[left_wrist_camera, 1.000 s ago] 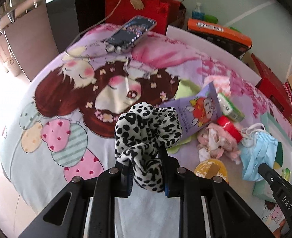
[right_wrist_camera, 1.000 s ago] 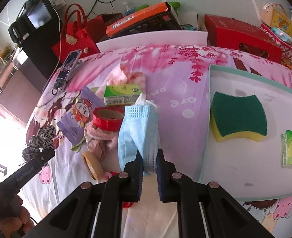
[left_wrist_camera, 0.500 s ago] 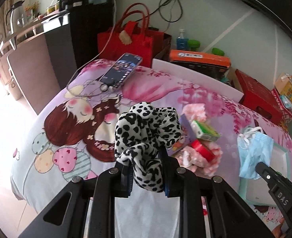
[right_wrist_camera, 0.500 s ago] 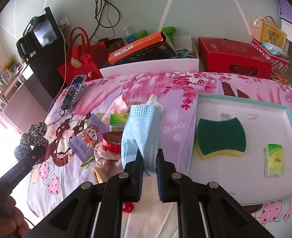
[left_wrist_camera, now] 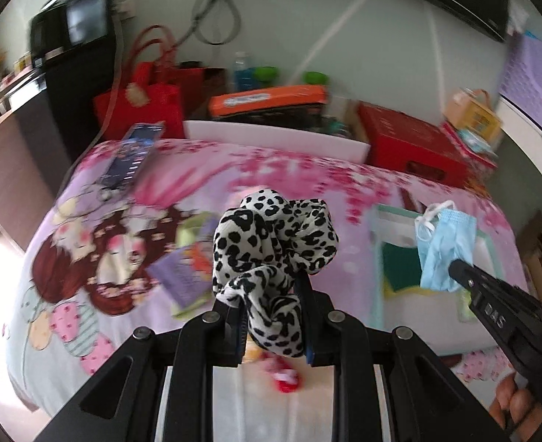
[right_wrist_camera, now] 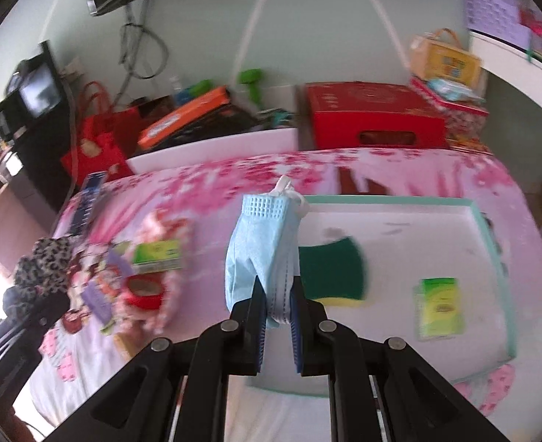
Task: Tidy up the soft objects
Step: 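Carry the scrunchie and blue mask into the tray and release both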
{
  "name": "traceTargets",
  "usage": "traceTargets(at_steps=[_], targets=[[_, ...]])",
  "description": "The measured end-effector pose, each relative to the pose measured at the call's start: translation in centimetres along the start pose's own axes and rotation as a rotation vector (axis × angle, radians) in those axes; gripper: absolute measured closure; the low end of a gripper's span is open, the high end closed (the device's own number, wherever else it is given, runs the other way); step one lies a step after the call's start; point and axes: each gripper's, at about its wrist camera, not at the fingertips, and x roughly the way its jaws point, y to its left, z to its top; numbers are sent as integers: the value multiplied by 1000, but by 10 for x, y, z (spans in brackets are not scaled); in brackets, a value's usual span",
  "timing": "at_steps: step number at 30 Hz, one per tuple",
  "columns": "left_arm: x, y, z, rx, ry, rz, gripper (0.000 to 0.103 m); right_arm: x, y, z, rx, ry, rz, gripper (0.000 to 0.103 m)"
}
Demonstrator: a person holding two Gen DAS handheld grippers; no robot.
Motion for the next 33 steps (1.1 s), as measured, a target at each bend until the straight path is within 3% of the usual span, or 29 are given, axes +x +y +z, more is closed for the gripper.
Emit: traceTargets(at_steps=[13,24,27,29,30,31,33], targets=[[32,-120,-5,230,115,-156,78,-8,-133,2,234,5,-308,90],[83,-199,-42,387,212,-232,78,1,-190,-16,363,59,-378,89],[93,-207,-54,407,228,-242,64,7,-191,-19,367,79,-370,87],[96,-210,-59,423,235,-226,45,11,-189,-20,361,88,-361,87],[96,-209,-60,424,236,-219,43,11,-188,-20,359,91,-357,87],[96,-209,-61,421,234,-218,41,11,-187,-20,357,92,-354,83],[93,-206,-60,409,225,-226,40,12,-186,-20,356,94,-350,61]])
